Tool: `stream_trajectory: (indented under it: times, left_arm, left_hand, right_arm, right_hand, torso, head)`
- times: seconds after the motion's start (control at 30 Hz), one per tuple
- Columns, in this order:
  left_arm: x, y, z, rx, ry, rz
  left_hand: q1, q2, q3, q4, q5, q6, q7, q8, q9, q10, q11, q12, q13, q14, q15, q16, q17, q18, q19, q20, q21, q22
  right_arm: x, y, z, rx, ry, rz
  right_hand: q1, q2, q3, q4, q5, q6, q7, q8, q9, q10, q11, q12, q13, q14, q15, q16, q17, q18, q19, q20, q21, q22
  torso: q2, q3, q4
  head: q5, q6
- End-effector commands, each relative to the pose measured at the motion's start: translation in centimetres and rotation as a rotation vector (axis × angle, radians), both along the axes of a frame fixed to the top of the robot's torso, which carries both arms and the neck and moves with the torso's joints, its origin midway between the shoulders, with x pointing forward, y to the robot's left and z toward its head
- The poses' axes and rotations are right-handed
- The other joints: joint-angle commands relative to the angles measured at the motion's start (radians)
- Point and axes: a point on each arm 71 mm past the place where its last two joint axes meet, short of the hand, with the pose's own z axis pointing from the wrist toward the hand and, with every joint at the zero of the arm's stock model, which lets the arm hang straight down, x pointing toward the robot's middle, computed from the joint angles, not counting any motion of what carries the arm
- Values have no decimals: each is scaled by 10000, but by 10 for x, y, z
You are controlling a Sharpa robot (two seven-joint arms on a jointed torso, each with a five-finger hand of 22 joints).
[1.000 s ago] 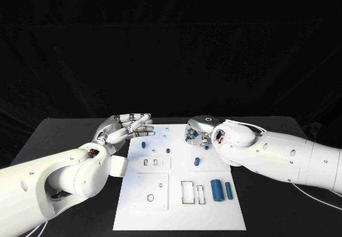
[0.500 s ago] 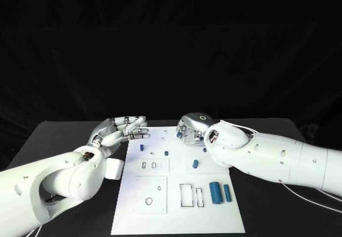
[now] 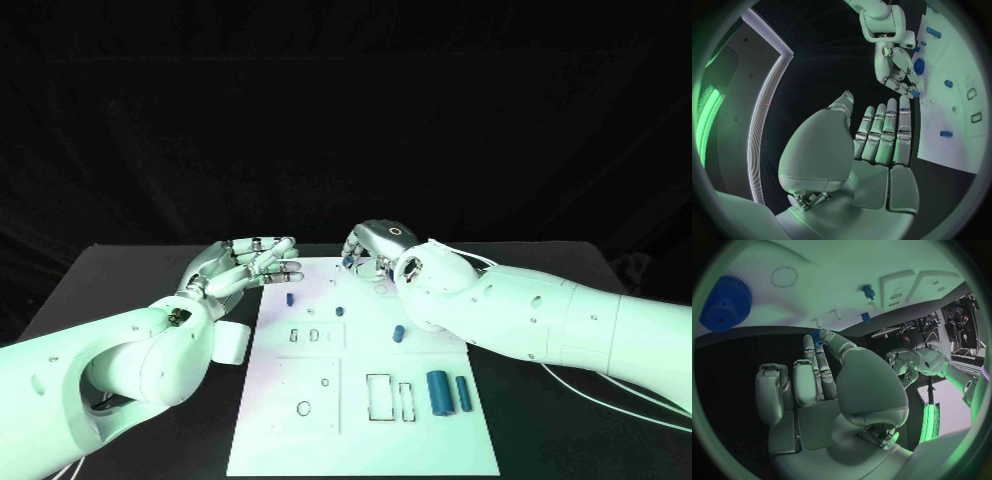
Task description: Assemble the parts on the task board
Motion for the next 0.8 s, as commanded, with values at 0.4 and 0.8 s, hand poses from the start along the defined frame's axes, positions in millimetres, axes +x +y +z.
stream_trajectory:
  times: [0.4,0.8]
  left_arm:
    - [-2,-2,3,-101,-66,-196]
    - [-2,-3,4,-105,-88,-214]
  left_hand:
    - [112,32,-21,12,-57,21,76,-38,-9,1,68,-33,-12,-39,12,-73,10,122,60,18,44,7]
    - [116,33,-23,12,-57,22,76,-43,-8,5,68,-39,-11,-41,15,-84,13,118,45,21,37,2]
  right_arm:
    - [8,10,-11,41,241,-8]
    - [11,17,-14,-71,325,10]
  right_hand:
    - [24,-29,74,91,-11,-9,64,-15,76,165,-154,-54,1,359,-24,34,-37,-143,-25,17,-16,949]
    - [4,-43,78,108,-20,-19,66,-23,75,156,-150,-68,2,353,-19,24,-62,-134,-52,21,-37,913]
  torso:
    - [41,7,13]
    - [51,7,19]
  head:
    - [24,28]
    - [5,30]
